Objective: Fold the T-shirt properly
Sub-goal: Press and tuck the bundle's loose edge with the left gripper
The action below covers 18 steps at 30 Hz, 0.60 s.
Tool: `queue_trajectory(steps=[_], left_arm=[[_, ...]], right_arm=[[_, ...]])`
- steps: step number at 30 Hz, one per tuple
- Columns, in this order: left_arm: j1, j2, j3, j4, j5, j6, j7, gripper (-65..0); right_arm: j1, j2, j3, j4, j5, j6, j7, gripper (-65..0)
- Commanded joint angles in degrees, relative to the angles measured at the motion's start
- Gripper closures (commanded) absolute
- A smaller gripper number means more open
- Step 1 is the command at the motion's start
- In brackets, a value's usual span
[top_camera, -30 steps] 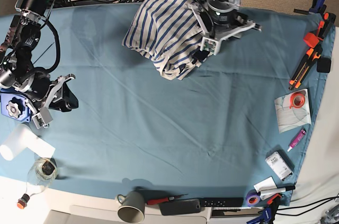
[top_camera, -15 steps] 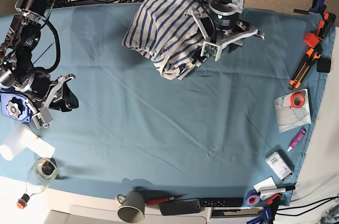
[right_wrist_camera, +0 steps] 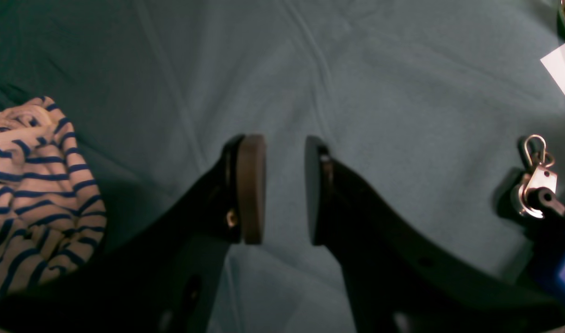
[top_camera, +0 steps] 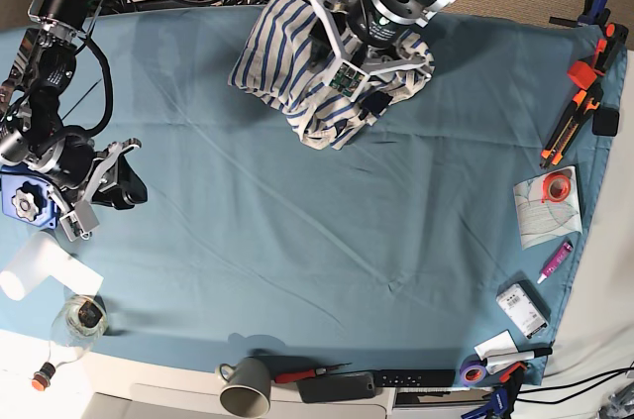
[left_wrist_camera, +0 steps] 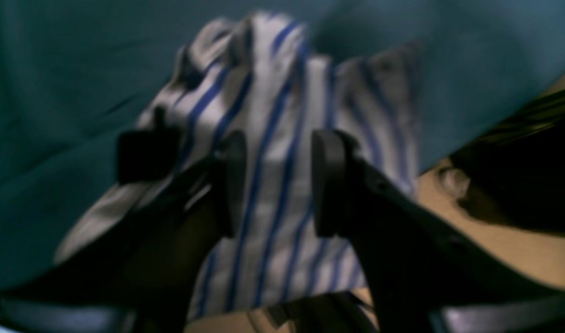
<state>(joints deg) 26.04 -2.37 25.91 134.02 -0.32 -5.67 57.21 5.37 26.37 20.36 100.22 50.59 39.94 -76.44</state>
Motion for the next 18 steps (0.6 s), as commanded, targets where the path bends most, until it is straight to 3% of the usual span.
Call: queue_trajectory(steps=[1, 7, 18], left_arm=[[0.1, 0.5, 0.2, 1.0, -2.0, -1.3, -1.5, -24.1], [-0.8, 0.5, 0.2, 1.0, -3.0, -2.3, -2.3, -24.0], [-7.8, 1.3, 0.2, -14.3, -4.4, -2.3, -2.8, -22.5]], right_arm=[[1.0, 1.1, 0.4, 0.9, 0.7, 0.1, 1.5, -15.4], [1.0, 1.1, 0.4, 0.9, 0.8, 0.1, 1.7, -15.4], [1.0, 1.1, 0.4, 0.9, 0.8, 0.1, 3.0, -15.4]])
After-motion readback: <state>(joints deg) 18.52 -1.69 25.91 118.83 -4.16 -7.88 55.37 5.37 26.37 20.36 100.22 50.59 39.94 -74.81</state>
